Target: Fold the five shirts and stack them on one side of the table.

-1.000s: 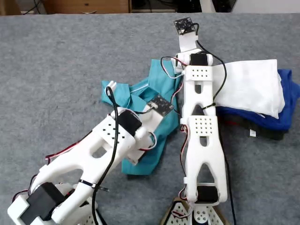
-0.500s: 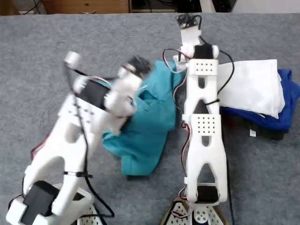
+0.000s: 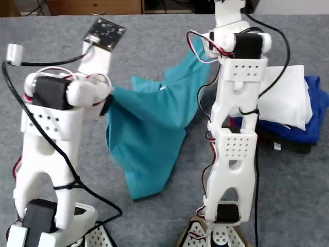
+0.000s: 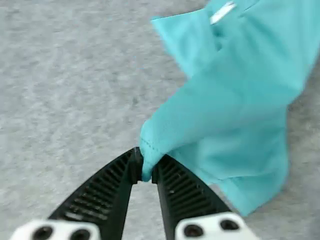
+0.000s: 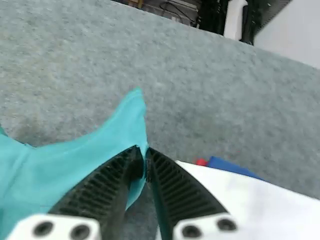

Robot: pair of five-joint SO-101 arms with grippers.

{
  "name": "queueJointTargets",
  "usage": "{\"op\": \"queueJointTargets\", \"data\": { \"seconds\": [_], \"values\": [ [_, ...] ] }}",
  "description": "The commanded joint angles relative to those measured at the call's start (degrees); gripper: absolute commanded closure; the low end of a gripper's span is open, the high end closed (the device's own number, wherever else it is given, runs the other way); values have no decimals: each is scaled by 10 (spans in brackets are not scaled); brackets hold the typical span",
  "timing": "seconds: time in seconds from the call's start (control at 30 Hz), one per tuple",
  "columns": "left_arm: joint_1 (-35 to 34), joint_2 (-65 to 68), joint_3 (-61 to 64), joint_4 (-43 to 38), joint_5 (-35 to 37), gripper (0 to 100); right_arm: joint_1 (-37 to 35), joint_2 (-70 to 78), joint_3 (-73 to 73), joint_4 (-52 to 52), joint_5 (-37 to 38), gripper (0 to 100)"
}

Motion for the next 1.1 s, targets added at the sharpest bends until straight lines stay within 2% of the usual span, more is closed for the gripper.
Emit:
{"op": "queueJointTargets", "data": {
  "seconds": [0.0, 0.17, 0.33, 0.47, 0.6, 0.8, 0.93, 1.07],
  "values": [
    [-86, -1, -13, 7, -57, 982, 35, -37, 22, 11, 5, 995],
    [-200, 16, -9, 6, -178, 982, 47, -40, 148, 11, 6, 995],
    [-257, 61, 33, 6, -265, 982, 12, -87, 354, 11, 25, 995],
    [-259, 70, 127, 6, -321, 981, 1, -131, 491, -10, 31, 995],
    [-250, 58, 265, 6, -418, 981, 3, -168, 635, -37, 68, 995],
    [-229, -31, 477, 5, -527, 981, 0, -265, 909, -160, 113, 995],
    [-235, -71, 518, 5, -548, 981, 1, -360, 1082, -246, 154, 995],
    [-252, -83, 504, 4, -549, 981, 12, -451, 1161, -296, 157, 985]
  ]
}}
